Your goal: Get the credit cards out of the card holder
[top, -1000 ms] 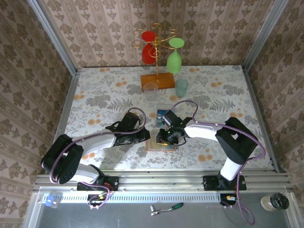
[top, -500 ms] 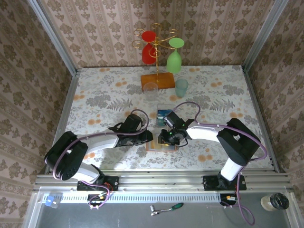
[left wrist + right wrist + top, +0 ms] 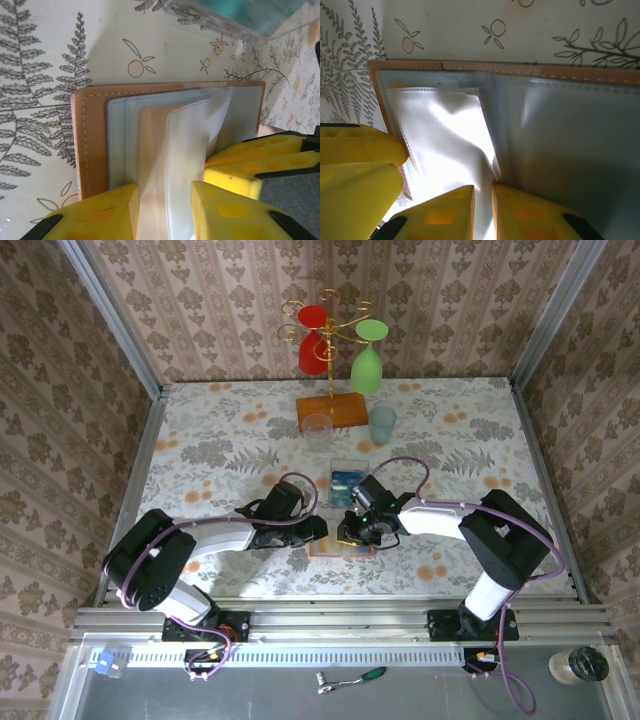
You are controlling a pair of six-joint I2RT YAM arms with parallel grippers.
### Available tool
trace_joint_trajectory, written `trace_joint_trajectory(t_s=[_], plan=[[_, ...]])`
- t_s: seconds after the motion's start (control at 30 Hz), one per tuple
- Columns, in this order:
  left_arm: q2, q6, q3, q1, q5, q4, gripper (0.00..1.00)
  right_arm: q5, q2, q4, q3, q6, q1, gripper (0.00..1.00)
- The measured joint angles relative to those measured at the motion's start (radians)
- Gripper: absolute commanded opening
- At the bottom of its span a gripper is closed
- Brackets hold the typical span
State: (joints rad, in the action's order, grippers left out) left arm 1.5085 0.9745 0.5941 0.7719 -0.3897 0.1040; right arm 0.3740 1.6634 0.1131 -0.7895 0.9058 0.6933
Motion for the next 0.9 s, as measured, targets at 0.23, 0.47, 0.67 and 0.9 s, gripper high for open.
trace_joint_trajectory(t_s=[0.23, 0.47, 0.67, 0.9], plan=[[0.017, 0.014, 0.002, 0.0, -0.004, 0.03, 0.3, 0.021, 0.0, -0.035, 0.023, 0.018, -0.016, 0.14], [0.031, 0.021, 0.018, 0.01, -0.011, 0.032, 0.21, 0.031, 0.0, -0.061, 0.03, 0.023, -0.021, 0.14], [0.039, 0.021, 0.036, 0.013, -0.015, 0.032, 0.23, 0.031, 0.0, -0.065, 0.032, 0.023, -0.021, 0.13], [0.047, 0.021, 0.038, 0.013, -0.013, 0.022, 0.28, 0.031, 0.0, -0.065, 0.032, 0.023, -0.021, 0.14]])
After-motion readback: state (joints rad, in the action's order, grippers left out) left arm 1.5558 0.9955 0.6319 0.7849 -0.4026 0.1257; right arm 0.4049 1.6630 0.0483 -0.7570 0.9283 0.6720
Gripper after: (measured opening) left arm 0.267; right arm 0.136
